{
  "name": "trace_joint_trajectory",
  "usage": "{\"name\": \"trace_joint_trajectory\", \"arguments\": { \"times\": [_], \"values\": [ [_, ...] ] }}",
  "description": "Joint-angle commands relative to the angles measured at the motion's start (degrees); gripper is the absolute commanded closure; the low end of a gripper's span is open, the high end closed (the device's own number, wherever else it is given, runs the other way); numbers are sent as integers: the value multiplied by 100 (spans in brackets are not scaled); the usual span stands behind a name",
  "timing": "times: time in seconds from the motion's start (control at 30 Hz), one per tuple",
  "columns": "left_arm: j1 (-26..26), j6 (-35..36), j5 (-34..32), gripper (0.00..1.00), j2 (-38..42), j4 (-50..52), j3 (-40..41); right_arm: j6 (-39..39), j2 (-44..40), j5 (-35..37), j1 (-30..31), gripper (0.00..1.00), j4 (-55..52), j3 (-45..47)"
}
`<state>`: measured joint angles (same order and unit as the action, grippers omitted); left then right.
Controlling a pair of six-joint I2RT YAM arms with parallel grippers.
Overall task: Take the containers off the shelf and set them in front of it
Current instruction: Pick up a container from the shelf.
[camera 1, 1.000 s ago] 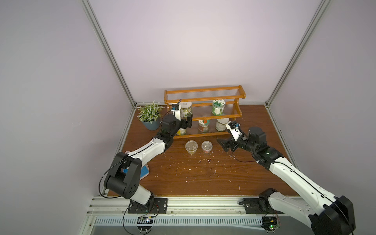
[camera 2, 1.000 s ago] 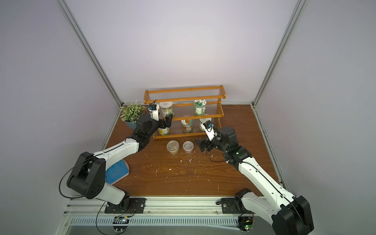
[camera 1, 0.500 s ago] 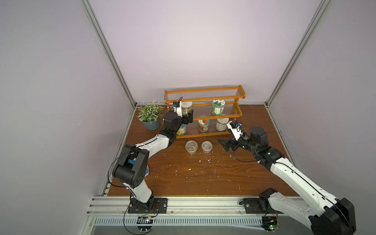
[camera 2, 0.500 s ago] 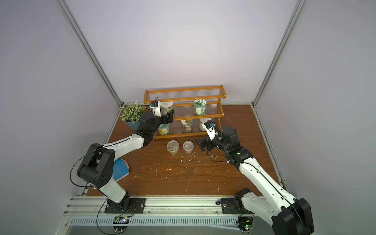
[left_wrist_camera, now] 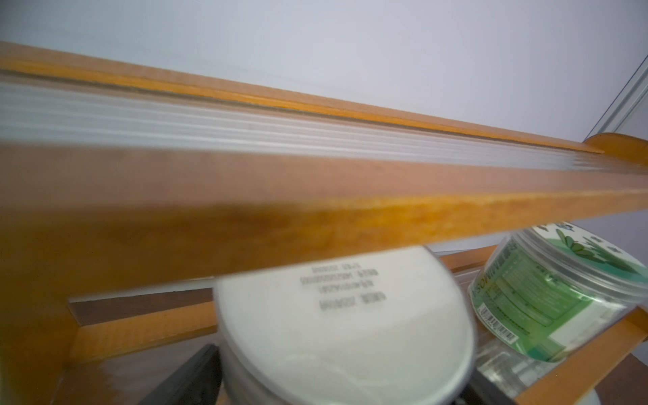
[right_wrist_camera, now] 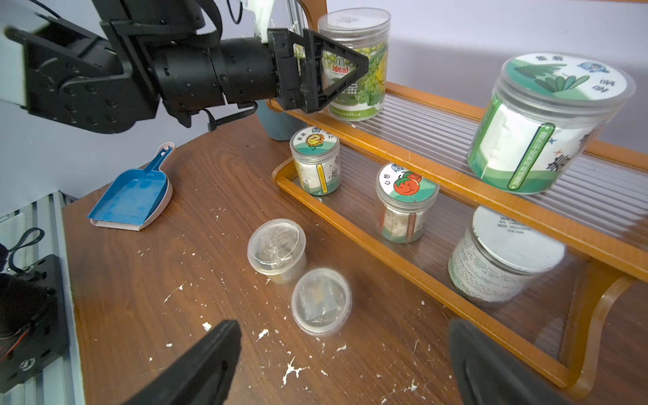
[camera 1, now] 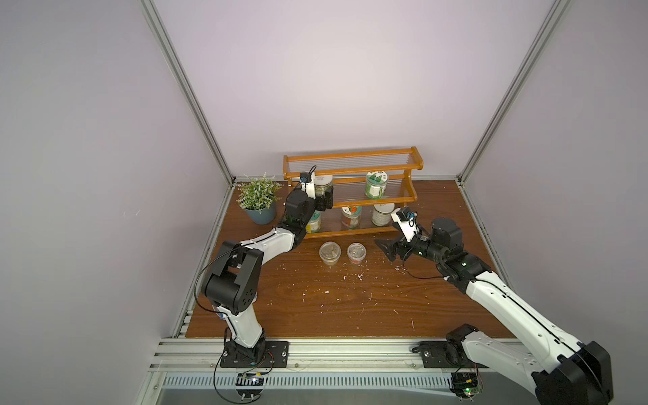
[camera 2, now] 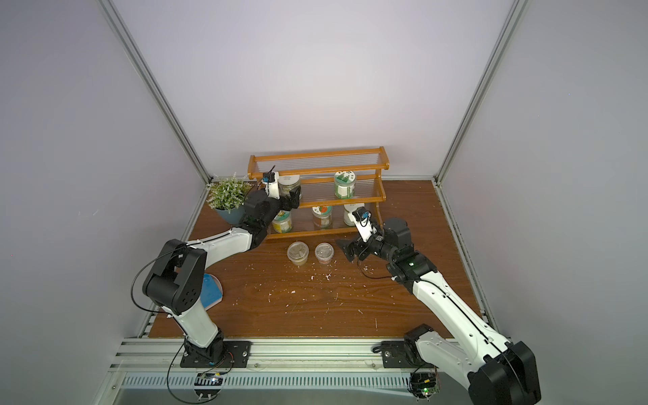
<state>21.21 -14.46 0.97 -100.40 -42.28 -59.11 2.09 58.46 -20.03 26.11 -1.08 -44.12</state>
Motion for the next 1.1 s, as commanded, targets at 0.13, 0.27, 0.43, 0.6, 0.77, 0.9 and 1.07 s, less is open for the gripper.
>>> {"name": "trace_joint_trajectory", "arguments": {
  "times": [0.13, 0.27, 0.43, 0.6, 0.77, 0.9, 1.07],
  "values": [
    [-83, 156, 39, 13, -182, -391, -154, -77, -132, -168, -27, 1, 206, 3],
    [-82, 183, 63, 15, -91, -418, -121, -68, -141, -150, -33, 1, 220, 15],
    [-82, 339, 83, 17, 173, -389, 20, -77, -120, -184, -44, 1, 264, 43],
    [-82, 391, 155, 17, 336, -441, 206, -86, -100, -238, -63, 1, 292, 44],
    [-82, 418, 208, 16, 537, -437, 420, -94, -81, -251, -66, 1, 307, 56],
    [-82, 401, 305, 14, 576, -351, 493, -103, -54, -314, -75, 1, 336, 60],
    [-80, 397, 390, 7, 549, -309, 559, -103, -32, -335, -67, 1, 347, 62]
  ]
}}
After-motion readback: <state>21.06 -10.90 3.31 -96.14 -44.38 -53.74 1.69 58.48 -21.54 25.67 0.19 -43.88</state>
